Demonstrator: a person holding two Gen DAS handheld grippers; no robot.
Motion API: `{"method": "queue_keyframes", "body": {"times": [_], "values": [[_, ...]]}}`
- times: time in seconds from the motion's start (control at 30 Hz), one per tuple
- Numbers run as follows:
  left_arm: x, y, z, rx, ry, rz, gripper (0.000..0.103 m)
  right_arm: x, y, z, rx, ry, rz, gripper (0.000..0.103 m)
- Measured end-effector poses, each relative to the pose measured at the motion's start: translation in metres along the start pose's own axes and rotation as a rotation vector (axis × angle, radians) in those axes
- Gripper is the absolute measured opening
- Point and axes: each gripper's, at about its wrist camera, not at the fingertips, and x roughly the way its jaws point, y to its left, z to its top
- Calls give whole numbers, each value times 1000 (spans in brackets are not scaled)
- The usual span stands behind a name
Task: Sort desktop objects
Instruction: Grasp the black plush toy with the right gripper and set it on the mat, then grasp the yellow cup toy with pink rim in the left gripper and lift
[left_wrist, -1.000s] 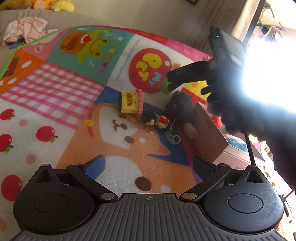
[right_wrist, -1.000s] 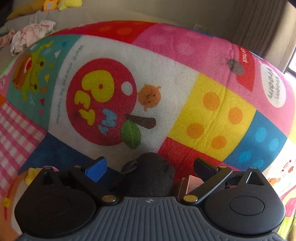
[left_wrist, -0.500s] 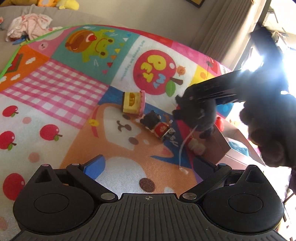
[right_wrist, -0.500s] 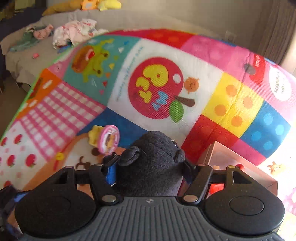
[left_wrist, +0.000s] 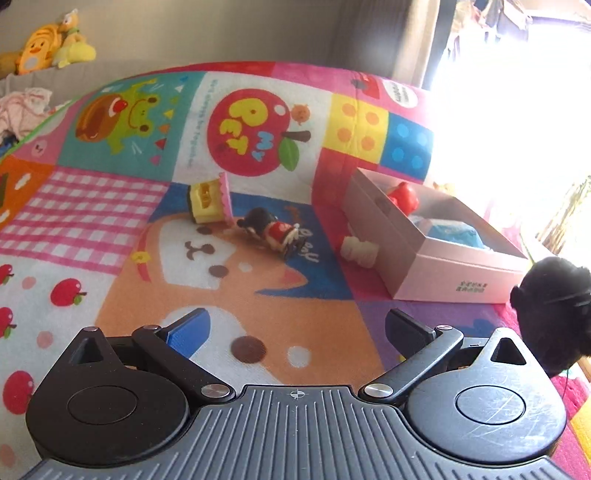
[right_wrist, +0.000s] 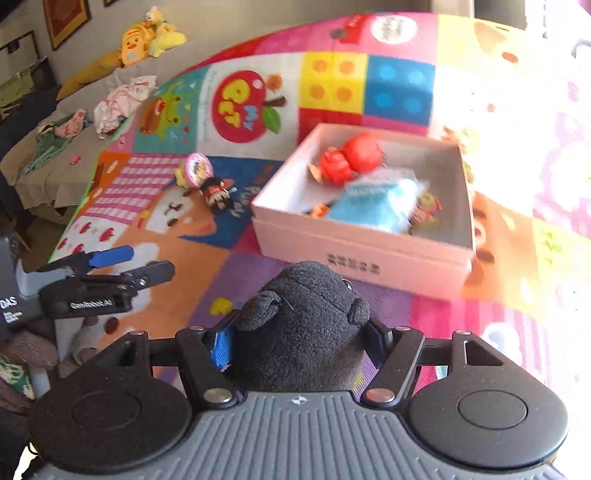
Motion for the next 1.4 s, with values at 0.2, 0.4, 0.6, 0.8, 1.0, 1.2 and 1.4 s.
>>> {"method": "queue_keyframes", "body": {"times": [0.2, 0.4, 0.6, 0.8, 1.0, 1.2, 1.4], "values": [[7, -43, 3, 105, 44, 18, 103, -6, -26, -37, 25, -112, -82, 87], [12, -70, 3, 171, 75, 42, 103, -24, -43, -71, 44, -190, -24, 103], [22, -88, -6, 213, 119, 54, 103, -11, -55, -98, 98, -123, -44, 103], [26, -93, -21, 221, 166, 42, 103, -5, -43, -109, 38, -119, -68, 103], [19, -86, -20, 191, 113, 41, 103, 0, -33, -109, -21, -102, -87, 103], [14, -72, -12, 156, 84, 72, 95, 4, -30, -108, -35, -99, -104, 103], [11, -63, -3, 171, 53, 115, 75, 3, -30, -108, -36, -99, -104, 103]]}}
